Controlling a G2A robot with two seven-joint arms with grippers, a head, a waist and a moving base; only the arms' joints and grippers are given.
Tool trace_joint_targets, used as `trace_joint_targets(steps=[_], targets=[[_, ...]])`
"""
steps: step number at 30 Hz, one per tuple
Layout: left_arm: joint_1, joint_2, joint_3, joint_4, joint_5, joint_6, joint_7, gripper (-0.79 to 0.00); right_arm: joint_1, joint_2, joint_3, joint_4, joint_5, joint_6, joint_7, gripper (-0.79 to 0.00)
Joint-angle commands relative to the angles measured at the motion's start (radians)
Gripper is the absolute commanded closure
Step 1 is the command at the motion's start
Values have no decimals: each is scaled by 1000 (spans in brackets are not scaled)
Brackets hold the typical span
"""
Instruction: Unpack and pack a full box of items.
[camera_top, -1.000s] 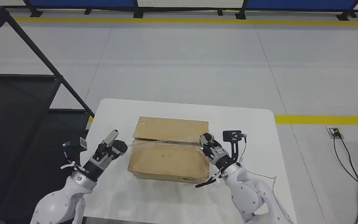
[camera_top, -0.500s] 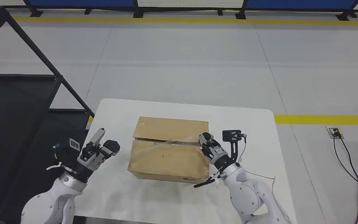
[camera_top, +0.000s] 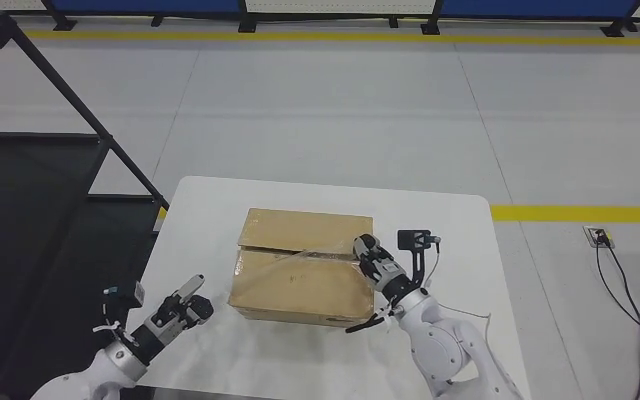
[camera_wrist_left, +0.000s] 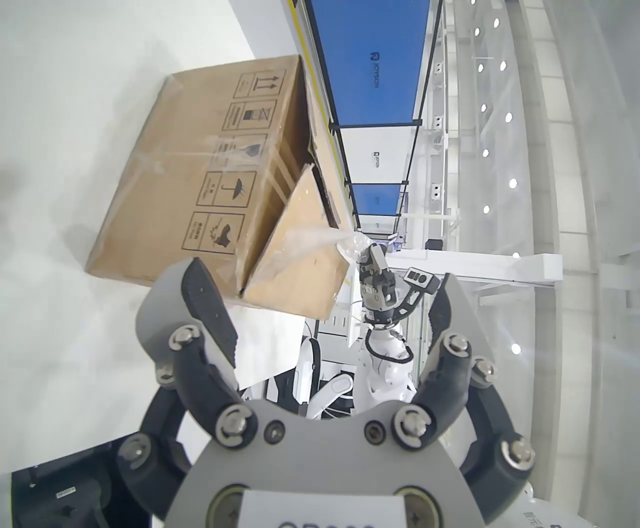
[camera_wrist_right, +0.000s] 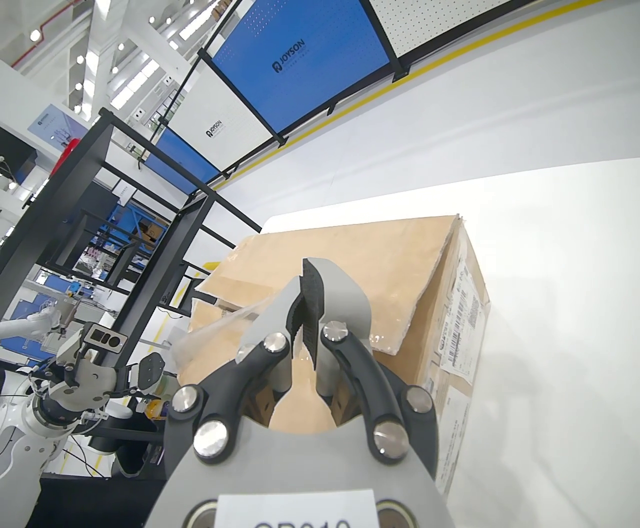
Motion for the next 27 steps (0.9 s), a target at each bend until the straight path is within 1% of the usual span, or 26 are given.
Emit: trace_joint_targets(steps=[1,4,6,15,18,21,27], targets=[[-7,-2,17,3,-2,-14,27,-785,1,-1,-3,0,0,-5,6,0],[-21,-4,43,15,7,-38,80,-785,3,-1,-3,0,16,-30,28,0],[-28,-4,61,29,22,-46,95,-785,1,-1,-1,-4,23,-38,32,0],[-44,-6,98,70,48,-88,173,-785,-12,-4,3,-30,67,-69,16,0],[-43,-7,108,69,36,-93,176,-785,-14,-5,5,-33,66,-50,23,0],[-43,-7,110,63,20,-96,181,-785,-22,-6,9,-43,67,-8,19,0],[-55,-7,126,62,9,-101,195,-785,-34,-7,20,-65,66,84,59,0]])
